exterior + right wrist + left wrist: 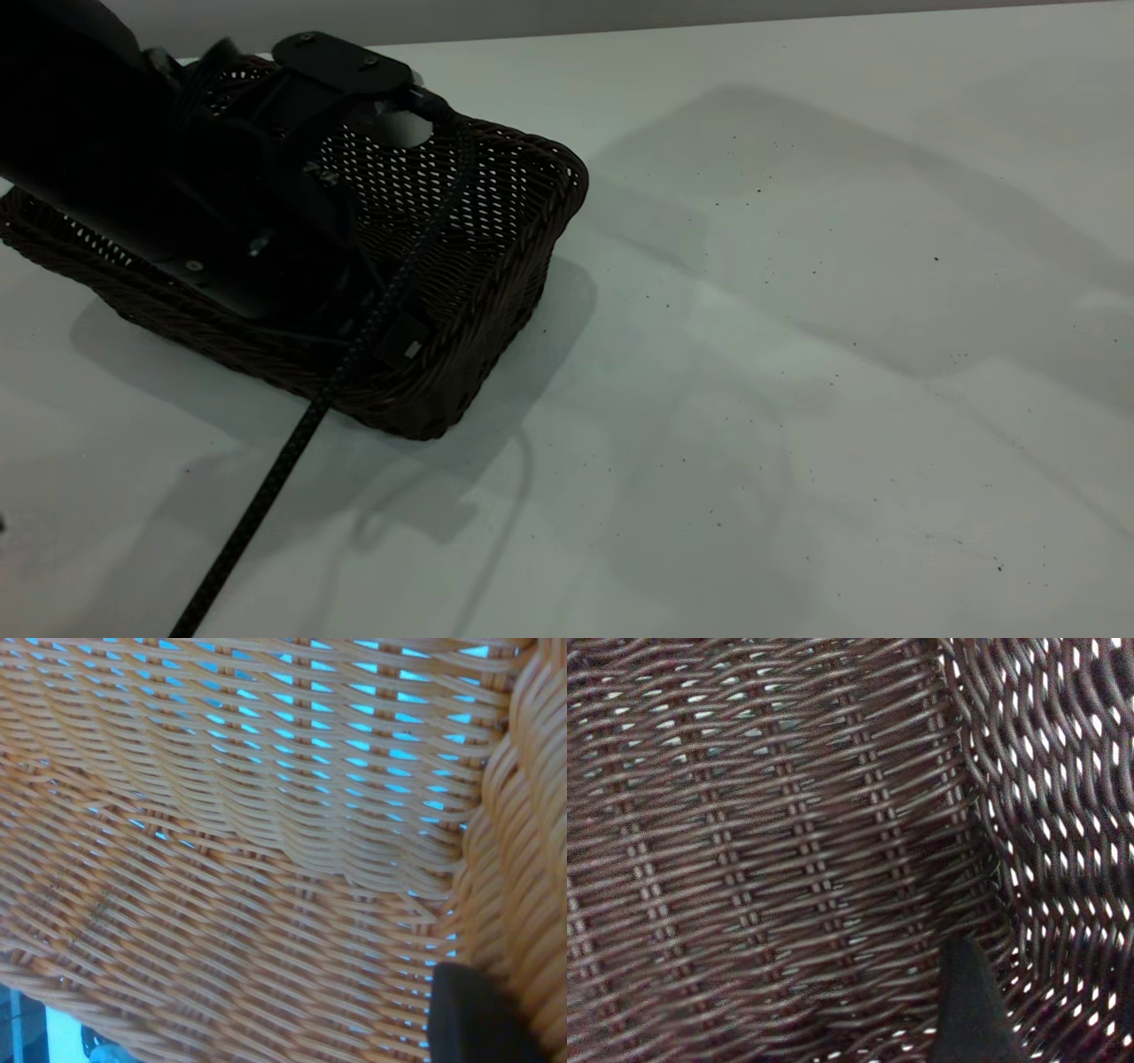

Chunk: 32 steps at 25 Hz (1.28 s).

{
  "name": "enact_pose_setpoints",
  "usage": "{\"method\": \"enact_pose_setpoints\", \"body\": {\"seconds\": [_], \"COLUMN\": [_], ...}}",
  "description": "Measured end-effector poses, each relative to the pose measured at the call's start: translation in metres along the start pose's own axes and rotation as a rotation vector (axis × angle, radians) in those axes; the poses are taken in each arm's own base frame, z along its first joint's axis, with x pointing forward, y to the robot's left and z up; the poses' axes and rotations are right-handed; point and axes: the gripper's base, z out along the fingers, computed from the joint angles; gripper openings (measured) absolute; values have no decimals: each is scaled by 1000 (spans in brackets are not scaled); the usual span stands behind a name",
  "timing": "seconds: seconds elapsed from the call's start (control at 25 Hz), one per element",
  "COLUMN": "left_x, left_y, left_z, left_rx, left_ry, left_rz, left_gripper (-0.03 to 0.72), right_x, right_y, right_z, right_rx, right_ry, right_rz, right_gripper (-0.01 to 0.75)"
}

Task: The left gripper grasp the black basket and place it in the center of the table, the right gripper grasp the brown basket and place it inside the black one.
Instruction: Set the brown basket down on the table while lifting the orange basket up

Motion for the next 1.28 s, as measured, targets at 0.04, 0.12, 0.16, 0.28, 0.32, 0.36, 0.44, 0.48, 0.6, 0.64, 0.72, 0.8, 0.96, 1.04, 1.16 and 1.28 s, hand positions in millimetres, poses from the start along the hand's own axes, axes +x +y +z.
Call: {"method": "enact_pose_setpoints", "body": {"seconds": [0.04, 0.12, 0.16, 0.28, 0.32, 0.36, 0.44, 0.48, 0.6, 0.64, 0.72, 0.8, 0.96, 1.04, 1.16, 1.28], "left_x": [-1, -3, -5, -9, -11, -12, -15, -15, -19, -21, -24, -28, -35, -36, -34, -29], "left_y": [-2, -2, -3, -3, -3, -3, -3, -3, -7, -10, -17, -26, -38, -40, -42, -51], "left_z": [0, 0, 0, -1, -1, -2, -2, -2, -2, -2, -2, -2, 1, 4, 12, 20], "left_rx": [6, 15, 19, 26, 27, 31, 35, 37, 43, 48, 54, 64, 50, 49, 72, 108], "left_ry": [-2, -9, -13, -28, -33, -35, -41, -42, -49, -52, -60, -69, -91, -87, -63, -28], "left_rz": [-7, -25, -33, -53, -52, -52, -50, -51, -34, -19, 17, 50, 92, 97, 76, 91], "left_gripper": [363, 363, 363, 363, 363, 363, 363, 363, 363, 363, 363, 363, 363, 363, 363, 363], "right_x": [0, 0, 0, 0, 0, 0, 0, 0, 0, 0, 0, 0, 0, 0, 0, 0], "right_y": [0, 0, 0, 0, 0, 0, 0, 0, 0, 0, 0, 0, -1, -1, -1, 0], "right_z": [0, 0, 0, 0, 0, 0, 0, 0, 0, 0, 0, 0, 0, 0, 0, 0], "right_rx": [0, 0, 0, 2, 2, 3, 4, 4, 4, 4, 4, 4, 5, 5, 4, 3], "right_ry": [0, 0, 0, 1, 1, 0, -2, -3, -3, -3, -4, -4, -4, -4, -2, 2], "right_rz": [-1, -3, -4, -9, -12, -15, -19, -20, -26, -28, -28, -28, -28, -28, -28, -31], "right_gripper": [100, 100, 100, 100, 100, 100, 100, 100, 100, 100, 100, 100, 100, 100, 99, 99]}}
